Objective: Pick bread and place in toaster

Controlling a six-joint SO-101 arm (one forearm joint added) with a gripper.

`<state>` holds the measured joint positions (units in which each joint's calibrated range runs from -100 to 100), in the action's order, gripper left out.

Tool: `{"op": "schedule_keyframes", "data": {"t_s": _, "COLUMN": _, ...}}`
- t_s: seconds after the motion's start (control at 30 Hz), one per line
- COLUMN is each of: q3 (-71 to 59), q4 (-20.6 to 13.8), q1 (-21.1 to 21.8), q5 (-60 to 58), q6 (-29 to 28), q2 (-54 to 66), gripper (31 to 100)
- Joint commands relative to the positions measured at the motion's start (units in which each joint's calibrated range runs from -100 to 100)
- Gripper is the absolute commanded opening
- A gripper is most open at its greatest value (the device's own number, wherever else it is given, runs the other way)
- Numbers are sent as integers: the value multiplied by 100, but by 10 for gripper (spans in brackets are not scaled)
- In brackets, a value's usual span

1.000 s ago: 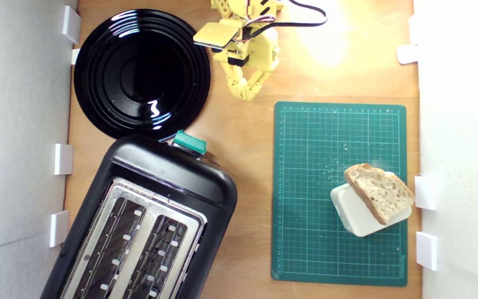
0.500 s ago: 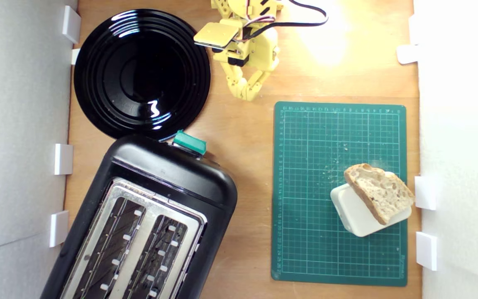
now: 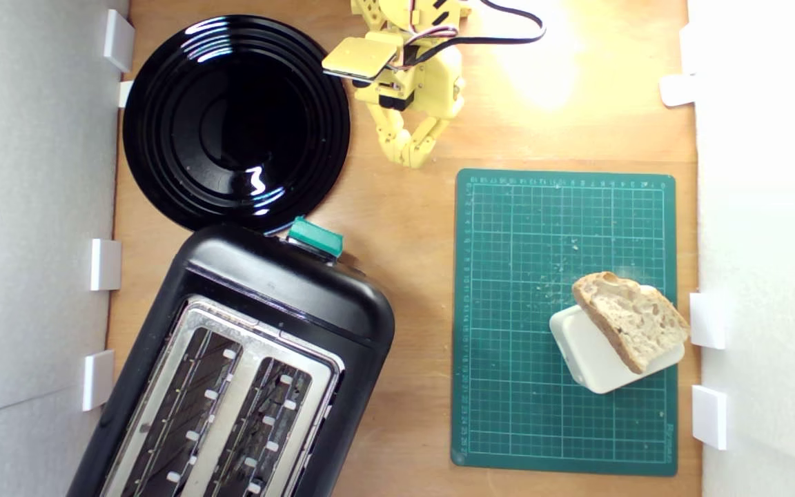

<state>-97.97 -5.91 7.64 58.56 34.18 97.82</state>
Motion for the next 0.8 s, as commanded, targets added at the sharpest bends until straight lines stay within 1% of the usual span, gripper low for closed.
{"op": "schedule_keyframes", "data": {"t_s": 0.0, "q3": 5, "q4": 38, "q1": -55, "q5": 74, "q6": -15, "q2": 35, "gripper": 392}}
{"op": "schedule_keyframes", "data": {"t_s": 0.67, "q3": 69, "q4": 56, "q1": -15, "q5": 74, "q6": -20, "q2": -23, "gripper": 394}}
{"op": "schedule_keyframes", "data": {"t_s": 0.77, "q3": 142, "q4": 301, "q1": -23, "q5": 66, "q6": -15, "q2": -114, "gripper": 392}}
